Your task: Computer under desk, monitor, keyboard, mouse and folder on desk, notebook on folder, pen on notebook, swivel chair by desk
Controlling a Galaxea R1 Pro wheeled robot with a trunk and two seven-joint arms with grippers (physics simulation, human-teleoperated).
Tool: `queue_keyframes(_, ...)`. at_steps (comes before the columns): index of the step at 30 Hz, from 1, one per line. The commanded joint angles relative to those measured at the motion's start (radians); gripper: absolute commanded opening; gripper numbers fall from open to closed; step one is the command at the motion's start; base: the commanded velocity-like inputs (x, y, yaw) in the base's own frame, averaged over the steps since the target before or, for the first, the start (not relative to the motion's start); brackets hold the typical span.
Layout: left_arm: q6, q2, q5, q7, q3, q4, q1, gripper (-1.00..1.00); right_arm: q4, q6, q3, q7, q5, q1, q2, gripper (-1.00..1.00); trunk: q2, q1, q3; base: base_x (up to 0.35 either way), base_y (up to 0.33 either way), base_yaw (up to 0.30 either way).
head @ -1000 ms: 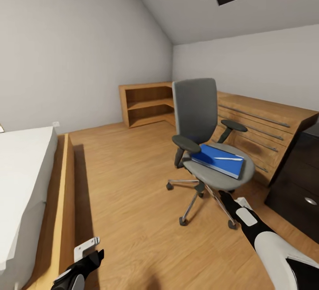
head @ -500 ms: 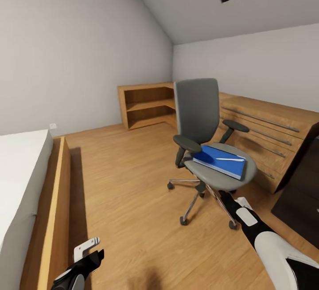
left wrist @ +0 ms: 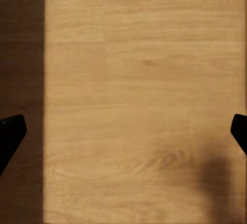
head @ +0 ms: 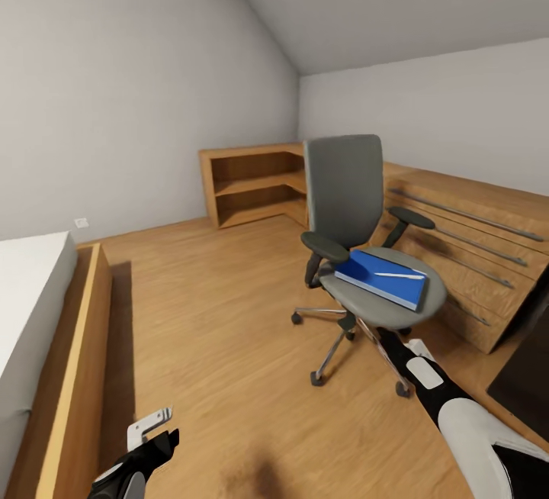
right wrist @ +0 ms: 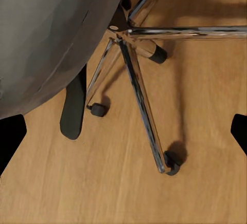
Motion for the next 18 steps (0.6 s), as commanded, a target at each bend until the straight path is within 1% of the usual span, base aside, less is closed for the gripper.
queue_keyframes(1,0.004,-0.001,0.011,0.006,0.001,-0.001,0.0,1.0,-0.001,0.005,-0.009,0.006,-0.003,-0.001,0.0,1.0,0.0,0.0,-0.001,0.328,0.017,0.0)
queue_keyframes(7,0.004,-0.001,0.011,0.006,0.001,-0.001,0.0,1.0,-0.001,0.005,-0.009,0.005,-0.003,-0.001,0.0,1.0,0.0,0.0,-0.001,0.326,0.091,0.0)
queue_keyframes(10,0.004,-0.001,0.011,0.006,0.001,-0.001,0.0,1.0,-0.001,0.005,-0.008,0.006,-0.003,-0.001,0.0,1.0,0.0,0.0,-0.001,0.088,0.031,0.0)
queue_keyframes(13,0.005,-0.001,0.011,0.006,0.001,-0.001,-0.001,1.0,-0.001,0.005,-0.009,0.005,-0.002,-0.001,0.0,1.0,0.0,0.0,-0.001,-0.162,0.004,0.0)
queue_keyframes(18,0.005,-0.001,0.011,0.006,0.001,-0.001,0.0,1.0,-0.001,0.004,-0.009,0.005,-0.002,-0.001,0.0,1.0,0.0,0.0,-0.001,-0.305,0.001,0.0)
